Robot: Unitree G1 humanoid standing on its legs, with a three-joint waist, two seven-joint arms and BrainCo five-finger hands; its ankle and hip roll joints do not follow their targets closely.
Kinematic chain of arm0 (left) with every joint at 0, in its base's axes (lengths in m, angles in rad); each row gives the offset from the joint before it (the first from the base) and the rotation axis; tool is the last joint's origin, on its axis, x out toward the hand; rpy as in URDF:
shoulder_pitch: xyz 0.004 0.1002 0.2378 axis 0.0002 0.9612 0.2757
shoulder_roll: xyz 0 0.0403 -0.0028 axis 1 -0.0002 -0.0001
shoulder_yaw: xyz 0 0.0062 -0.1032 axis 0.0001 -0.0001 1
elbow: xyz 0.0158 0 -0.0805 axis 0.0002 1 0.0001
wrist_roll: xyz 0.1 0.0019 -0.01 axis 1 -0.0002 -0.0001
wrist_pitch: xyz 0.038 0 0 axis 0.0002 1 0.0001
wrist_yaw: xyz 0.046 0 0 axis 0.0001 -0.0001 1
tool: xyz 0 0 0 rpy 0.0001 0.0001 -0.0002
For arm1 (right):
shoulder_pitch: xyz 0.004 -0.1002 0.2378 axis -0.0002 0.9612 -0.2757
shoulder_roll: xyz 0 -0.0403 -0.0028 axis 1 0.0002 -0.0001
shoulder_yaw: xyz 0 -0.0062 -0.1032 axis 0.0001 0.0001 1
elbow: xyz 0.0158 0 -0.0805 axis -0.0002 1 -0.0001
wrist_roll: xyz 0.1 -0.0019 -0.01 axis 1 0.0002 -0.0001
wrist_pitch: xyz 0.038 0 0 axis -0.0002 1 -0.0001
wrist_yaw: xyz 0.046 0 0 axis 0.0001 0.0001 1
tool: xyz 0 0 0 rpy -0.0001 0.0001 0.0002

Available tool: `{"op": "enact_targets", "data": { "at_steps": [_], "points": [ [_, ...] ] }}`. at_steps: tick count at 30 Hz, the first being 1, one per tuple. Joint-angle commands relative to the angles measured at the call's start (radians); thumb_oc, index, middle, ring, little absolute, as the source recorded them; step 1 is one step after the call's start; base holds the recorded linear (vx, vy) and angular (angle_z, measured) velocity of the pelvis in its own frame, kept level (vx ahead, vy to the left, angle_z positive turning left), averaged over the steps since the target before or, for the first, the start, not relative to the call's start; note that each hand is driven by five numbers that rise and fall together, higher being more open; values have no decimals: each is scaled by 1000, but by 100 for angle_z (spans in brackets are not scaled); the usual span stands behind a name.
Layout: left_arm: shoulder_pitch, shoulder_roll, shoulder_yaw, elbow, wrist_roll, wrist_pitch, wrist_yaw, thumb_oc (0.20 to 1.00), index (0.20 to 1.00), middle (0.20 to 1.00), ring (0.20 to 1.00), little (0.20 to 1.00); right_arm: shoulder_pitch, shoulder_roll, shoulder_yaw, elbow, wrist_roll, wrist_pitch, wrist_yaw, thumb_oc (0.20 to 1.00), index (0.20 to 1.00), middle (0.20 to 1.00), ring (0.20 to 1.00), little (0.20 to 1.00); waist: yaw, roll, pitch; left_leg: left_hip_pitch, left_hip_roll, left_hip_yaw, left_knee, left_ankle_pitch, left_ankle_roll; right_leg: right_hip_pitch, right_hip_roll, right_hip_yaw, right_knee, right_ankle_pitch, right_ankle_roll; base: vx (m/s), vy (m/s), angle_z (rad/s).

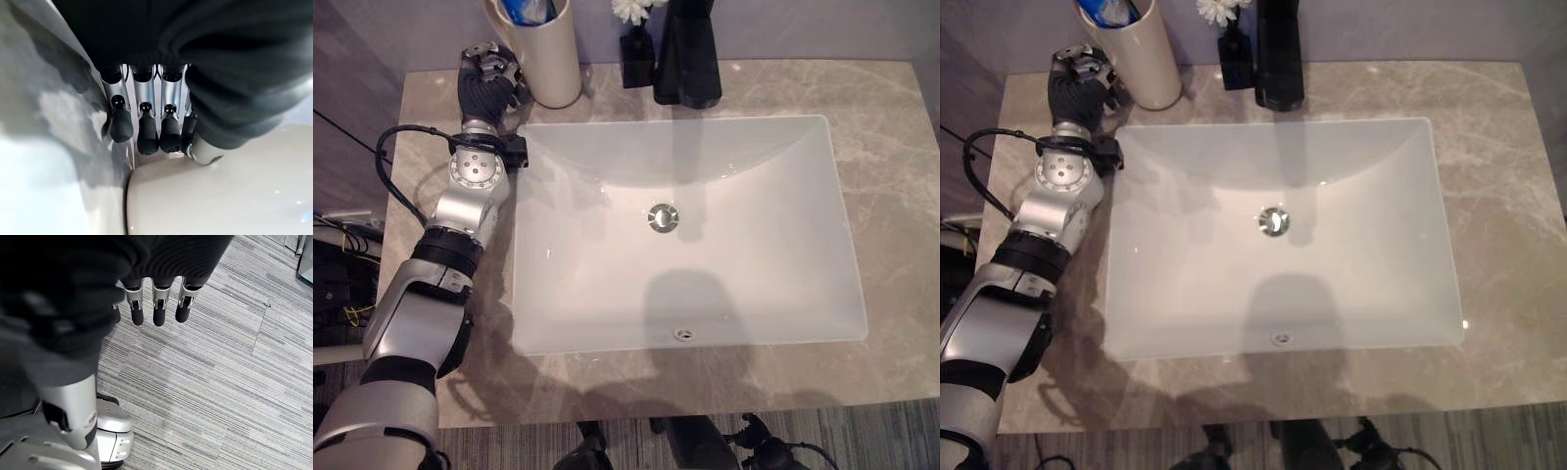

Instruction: Put brush and paste in cup on sink, flatten towel.

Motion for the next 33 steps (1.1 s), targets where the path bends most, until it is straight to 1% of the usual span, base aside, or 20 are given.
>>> {"op": "enact_targets", "data": {
  "at_steps": [1,4,5,12,14,15,16,18,19,22,23,24,25,27,28,30,31,33],
  "points": [
    [29,-33,-12,71,22,38,-25,200,200,200,200,200,12,-34,11,10,3,2,-3,1000,1000,1000,1000,1000,-41,-5,37,87,24,-15,6,135,-42,102,-5,-34,17,-107,78,-29,6,-7],
    [36,-41,-2,84,30,44,-21,200,200,200,200,200,15,-35,5,22,-3,6,-5,1000,1000,1000,1000,1000,-44,-1,35,89,26,-6,6,139,-45,99,-11,-36,13,-102,79,-25,13,-6],
    [49,-50,6,97,42,48,-17,200,200,200,200,200,17,-39,-1,31,-6,7,-10,1000,1000,1000,1000,1000,-48,8,33,102,30,1,6,138,-49,103,-12,-41,13,-105,81,-14,24,-4],
    [85,-63,31,135,57,57,-4,200,200,200,200,200,29,-35,-9,57,-19,13,-5,1000,1000,1000,1000,1000,-39,12,2,133,27,-2,6,123,-42,140,-18,-54,14,-109,81,4,2,-1],
    [109,-76,53,161,68,67,9,200,200,200,200,200,36,-30,-20,69,-23,19,-1,1000,1000,1000,1000,1000,-36,12,-19,170,22,-4,6,108,-34,183,-20,-65,19,-127,77,49,-10,4],
    [109,-75,53,161,68,67,9,200,200,200,200,200,36,-30,-20,69,-23,19,-1,1000,1000,1000,1000,1000,-37,11,-21,167,21,-5,6,110,-34,180,-21,-65,18,-125,77,46,12,7],
    [133,-81,67,164,84,72,13,200,200,200,200,200,37,-26,-25,80,-32,25,5,1000,1000,1000,1000,1000,-32,13,-35,193,18,-13,6,107,-30,212,-22,-75,25,-139,75,51,15,10],
    [163,-84,78,154,80,71,9,200,200,200,200,200,41,-24,-27,85,-39,29,13,1000,1000,1000,1000,1000,-31,13,-48,211,14,-16,6,104,-28,238,-26,-83,24,-146,75,49,37,14],
    [198,-85,90,128,79,68,5,200,200,200,200,200,46,-21,-37,95,-40,34,19,1000,1000,1000,1000,1000,-26,14,-65,225,11,-22,6,104,-25,265,-28,-94,20,-149,76,21,47,17],
    [253,-80,108,76,68,60,-1,200,200,200,200,200,50,-18,-48,99,-40,36,24,1000,1000,1000,1000,1000,-18,10,-79,229,7,-33,6,108,-22,282,-33,-102,17,-148,79,-6,41,20],
    [297,-63,113,10,73,50,-11,200,200,200,200,200,41,-24,-54,103,-44,44,29,1000,1000,1000,1000,1000,-6,9,-87,237,3,-45,6,107,-19,299,-39,-111,16,-145,86,-33,54,23],
    [302,-58,113,4,76,52,-14,200,200,200,200,200,40,-23,-54,104,-42,44,30,1000,1000,1000,1000,1000,-5,6,-93,233,1,-48,6,107,-17,296,-40,-111,15,-142,86,-38,66,23],
    [324,-41,111,-9,91,56,-28,200,200,200,200,200,42,-18,-52,113,-53,49,33,1000,1000,1000,1000,1000,-1,2,-104,235,-3,-48,6,94,-14,305,-44,-114,12,-142,88,-19,21,12],
    [348,-33,120,-23,86,60,-38,200,200,200,200,200,44,-13,-51,127,-61,50,42,1000,1000,1000,1000,1000,5,0,-115,243,-5,-52,6,86,-10,316,-48,-118,9,-140,91,-12,69,20],
    [409,-15,142,-88,80,53,-57,200,200,200,200,200,50,-4,-60,137,-71,55,52,1000,1000,1000,1000,1000,17,-5,-128,247,-9,-59,6,81,-5,332,-54,-120,6,-136,96,-27,81,26],
    [410,-15,143,-90,80,54,-57,200,200,200,200,200,51,-4,-59,137,-71,55,52,1000,1000,1000,1000,1000,16,-5,-129,247,-9,-59,6,81,-5,333,-55,-120,6,-136,96,-33,48,9],
    [452,-3,159,-161,76,51,-73,200,200,200,200,200,48,1,-67,143,-73,61,60,1000,1000,1000,1000,1000,25,-12,-137,249,-16,-67,6,70,1,341,-64,-124,6,-130,101,-36,60,3],
    [507,-4,175,-205,67,52,-93,200,200,200,200,200,46,5,-73,148,-76,64,66,1000,1000,1000,1000,1000,31,-19,-144,254,-23,-73,6,55,7,354,-71,-125,4,-125,106,-42,64,8]
  ]
}}
